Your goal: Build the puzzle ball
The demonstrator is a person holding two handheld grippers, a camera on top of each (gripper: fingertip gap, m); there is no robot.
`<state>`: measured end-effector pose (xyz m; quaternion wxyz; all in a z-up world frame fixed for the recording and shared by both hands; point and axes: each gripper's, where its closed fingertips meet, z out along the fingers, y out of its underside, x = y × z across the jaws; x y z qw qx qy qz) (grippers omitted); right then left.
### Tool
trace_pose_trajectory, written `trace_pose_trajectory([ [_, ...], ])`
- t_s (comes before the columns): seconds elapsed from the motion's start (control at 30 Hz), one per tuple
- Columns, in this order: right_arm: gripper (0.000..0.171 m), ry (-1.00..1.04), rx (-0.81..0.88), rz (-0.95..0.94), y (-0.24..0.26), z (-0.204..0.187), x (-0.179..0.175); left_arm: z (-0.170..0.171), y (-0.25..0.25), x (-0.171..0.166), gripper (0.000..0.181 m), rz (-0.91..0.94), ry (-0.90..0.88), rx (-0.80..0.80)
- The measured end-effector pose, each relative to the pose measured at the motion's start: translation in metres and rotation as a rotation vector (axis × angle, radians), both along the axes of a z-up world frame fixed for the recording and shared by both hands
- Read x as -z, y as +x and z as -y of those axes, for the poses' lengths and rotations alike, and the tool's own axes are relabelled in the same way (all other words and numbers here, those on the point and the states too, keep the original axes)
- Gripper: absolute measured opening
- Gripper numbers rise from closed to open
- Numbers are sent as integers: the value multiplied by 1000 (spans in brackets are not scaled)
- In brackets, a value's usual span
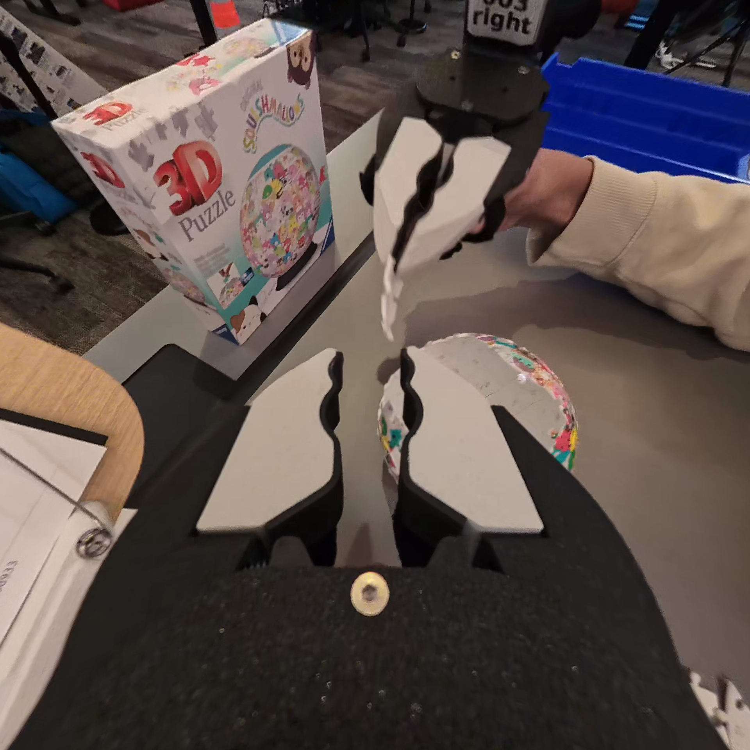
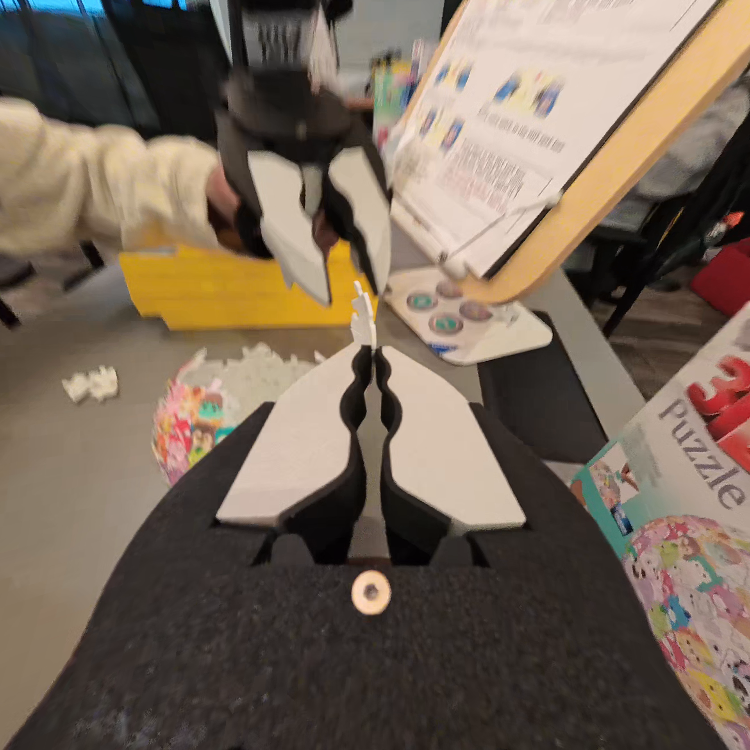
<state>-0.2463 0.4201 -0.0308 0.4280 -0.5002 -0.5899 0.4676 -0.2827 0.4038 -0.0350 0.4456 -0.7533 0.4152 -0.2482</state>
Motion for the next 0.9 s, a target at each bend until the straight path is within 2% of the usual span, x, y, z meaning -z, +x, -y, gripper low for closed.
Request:
trace_pose_trajectory([
  [0.13, 2, -114, -20, -173, 1, 4, -36, 3, 13, -9, 23, 73, 29, 6],
  [0.3, 2, -145, -11, -226, -7, 9, -45, 2, 22, -27, 16, 191, 48, -9],
  [0.47, 2, -161, -16, -232, -13, 11, -41, 1, 18, -36, 3, 240, 63, -33],
  [0.6, 2, -141, -16, -211, -15, 12, -36, 1, 15, -35, 2, 228, 39, -36],
  [0.8, 3, -13, 24, -109, -16, 13, -29, 2, 13, -29, 2, 153, 14, -28],
  [0.9, 12, 81, 65, -35, -14, 10, -24, 1, 12, -23, 2, 85, 19, -33],
])
